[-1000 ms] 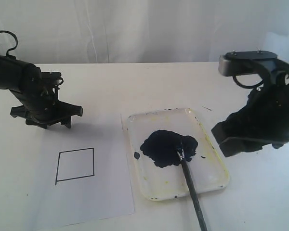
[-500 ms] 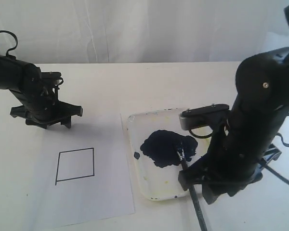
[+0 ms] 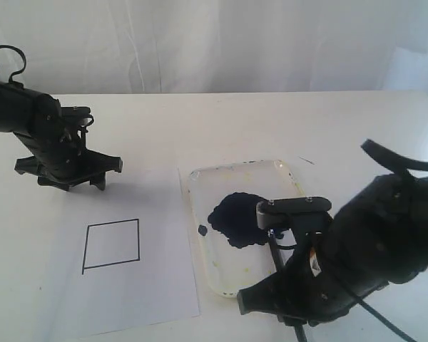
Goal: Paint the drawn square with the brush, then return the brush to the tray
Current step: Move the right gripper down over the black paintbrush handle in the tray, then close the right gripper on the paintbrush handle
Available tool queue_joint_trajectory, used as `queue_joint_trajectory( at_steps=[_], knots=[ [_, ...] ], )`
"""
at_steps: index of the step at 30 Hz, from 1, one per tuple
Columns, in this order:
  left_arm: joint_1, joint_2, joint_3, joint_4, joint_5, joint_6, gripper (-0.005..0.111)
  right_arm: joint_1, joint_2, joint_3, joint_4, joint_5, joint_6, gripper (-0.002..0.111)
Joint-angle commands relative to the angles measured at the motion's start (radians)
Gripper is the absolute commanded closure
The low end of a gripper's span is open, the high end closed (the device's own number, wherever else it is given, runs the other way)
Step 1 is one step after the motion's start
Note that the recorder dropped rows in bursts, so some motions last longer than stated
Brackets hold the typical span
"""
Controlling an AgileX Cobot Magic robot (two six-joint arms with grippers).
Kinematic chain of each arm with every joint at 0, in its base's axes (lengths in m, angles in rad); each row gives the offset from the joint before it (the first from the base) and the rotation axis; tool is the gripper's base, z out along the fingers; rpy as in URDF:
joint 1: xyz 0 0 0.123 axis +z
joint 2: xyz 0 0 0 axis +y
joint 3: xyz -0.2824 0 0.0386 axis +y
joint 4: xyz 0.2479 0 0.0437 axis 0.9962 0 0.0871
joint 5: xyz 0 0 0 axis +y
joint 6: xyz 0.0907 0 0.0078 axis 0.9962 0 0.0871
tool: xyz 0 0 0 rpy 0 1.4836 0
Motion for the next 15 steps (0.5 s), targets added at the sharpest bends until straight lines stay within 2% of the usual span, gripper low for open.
queue_joint_trajectory(
  at_steps=[1, 6, 15],
  knots=[
    [-0.002, 0.013, 0.005, -0.011, 0.049, -0.004, 0.038, 0.004, -0.064, 0.048, -0.022, -0.109, 0.04, 0.077],
    [-0.002, 0.013, 0.005, -0.011, 0.049, -0.004, 0.038, 0.004, -0.054, 0.05, -0.022, -0.091, 0.083, 0.077],
    [-0.002, 0.013, 0.005, -0.011, 0.053, -0.004, 0.038, 0.004, -0.023, 0.076, -0.045, -0.175, 0.093, 0.077]
  ],
)
